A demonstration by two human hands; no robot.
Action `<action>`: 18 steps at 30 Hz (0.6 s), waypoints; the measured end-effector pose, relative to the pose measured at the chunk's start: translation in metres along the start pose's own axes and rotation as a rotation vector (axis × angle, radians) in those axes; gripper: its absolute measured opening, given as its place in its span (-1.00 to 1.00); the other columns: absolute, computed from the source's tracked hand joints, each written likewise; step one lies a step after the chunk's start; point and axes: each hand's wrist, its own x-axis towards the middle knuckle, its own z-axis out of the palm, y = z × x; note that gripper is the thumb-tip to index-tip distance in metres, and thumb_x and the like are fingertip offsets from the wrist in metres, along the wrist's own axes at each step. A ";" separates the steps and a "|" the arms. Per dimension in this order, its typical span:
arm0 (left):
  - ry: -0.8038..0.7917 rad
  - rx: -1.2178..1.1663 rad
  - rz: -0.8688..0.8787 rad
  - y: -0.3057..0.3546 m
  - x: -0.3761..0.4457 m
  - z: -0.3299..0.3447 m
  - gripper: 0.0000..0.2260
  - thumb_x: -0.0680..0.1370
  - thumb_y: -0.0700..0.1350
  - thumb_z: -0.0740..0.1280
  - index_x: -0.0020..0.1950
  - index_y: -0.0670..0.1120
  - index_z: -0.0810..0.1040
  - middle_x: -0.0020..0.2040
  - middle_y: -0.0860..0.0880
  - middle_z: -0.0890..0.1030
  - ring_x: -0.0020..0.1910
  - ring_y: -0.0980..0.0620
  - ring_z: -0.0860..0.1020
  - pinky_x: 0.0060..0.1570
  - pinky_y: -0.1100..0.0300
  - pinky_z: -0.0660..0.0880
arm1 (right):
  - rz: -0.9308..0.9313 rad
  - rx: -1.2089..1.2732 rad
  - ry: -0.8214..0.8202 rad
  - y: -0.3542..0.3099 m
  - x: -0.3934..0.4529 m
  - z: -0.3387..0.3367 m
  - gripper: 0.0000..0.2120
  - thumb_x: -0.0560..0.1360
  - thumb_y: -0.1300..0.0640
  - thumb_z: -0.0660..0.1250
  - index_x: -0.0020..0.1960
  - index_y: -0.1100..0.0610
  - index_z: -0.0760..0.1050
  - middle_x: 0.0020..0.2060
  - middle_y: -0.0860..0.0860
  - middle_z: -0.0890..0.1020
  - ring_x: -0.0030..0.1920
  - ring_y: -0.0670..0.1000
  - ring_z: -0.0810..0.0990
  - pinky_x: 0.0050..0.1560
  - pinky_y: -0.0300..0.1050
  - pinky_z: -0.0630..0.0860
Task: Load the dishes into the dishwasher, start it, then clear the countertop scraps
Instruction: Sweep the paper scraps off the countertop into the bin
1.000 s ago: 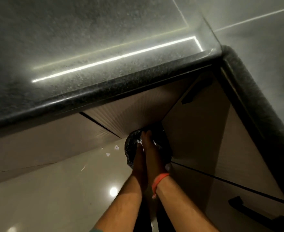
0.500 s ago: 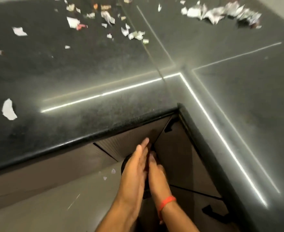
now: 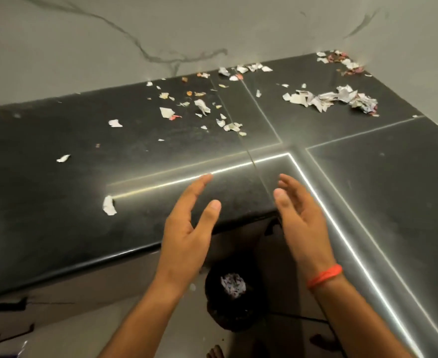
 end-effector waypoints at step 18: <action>0.148 1.122 -0.190 -0.121 0.092 -0.067 -0.30 0.62 0.22 -0.04 0.66 -0.16 0.13 0.64 -0.27 0.15 0.64 -0.29 0.06 0.59 -0.24 0.04 | -0.366 -0.863 -0.256 0.040 0.084 0.112 -0.24 0.52 -0.38 0.21 0.54 0.08 0.31 0.52 0.06 0.35 0.56 0.03 0.23 0.57 0.15 0.14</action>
